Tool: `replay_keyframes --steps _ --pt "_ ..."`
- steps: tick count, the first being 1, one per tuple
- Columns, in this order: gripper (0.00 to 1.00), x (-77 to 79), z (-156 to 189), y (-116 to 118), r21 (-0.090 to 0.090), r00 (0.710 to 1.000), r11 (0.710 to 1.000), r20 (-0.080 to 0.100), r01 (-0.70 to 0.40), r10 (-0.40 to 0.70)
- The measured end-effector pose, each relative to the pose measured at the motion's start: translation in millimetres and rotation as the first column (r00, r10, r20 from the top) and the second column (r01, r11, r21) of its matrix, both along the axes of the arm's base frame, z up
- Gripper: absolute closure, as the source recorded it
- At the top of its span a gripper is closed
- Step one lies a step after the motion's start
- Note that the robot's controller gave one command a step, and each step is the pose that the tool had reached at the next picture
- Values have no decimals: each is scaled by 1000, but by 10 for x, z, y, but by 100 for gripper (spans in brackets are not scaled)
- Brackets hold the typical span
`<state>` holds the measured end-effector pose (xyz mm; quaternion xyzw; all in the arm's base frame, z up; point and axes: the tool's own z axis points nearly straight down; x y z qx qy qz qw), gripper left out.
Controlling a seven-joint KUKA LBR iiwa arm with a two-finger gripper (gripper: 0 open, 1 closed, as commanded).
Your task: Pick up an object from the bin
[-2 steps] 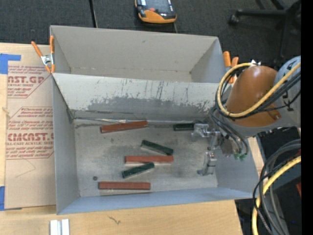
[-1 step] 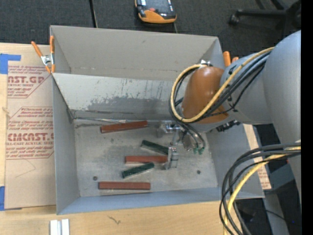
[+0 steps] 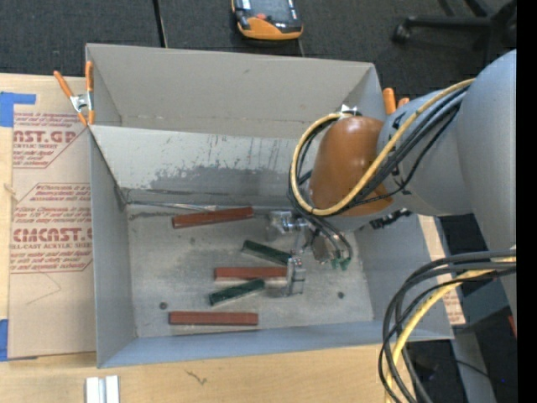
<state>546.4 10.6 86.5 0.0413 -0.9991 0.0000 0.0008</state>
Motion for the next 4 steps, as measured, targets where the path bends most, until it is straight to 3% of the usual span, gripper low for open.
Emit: replay_keyframes --steps 1,2,3,4 --pt "0 74 131 272 0 999 999 3 -36 36" --pt "0 -53 -174 313 0 994 994 0 105 -105" --pt "100 41 -167 211 0 995 995 4 103 -103" --pt "100 41 -167 212 0 995 995 4 103 -103"
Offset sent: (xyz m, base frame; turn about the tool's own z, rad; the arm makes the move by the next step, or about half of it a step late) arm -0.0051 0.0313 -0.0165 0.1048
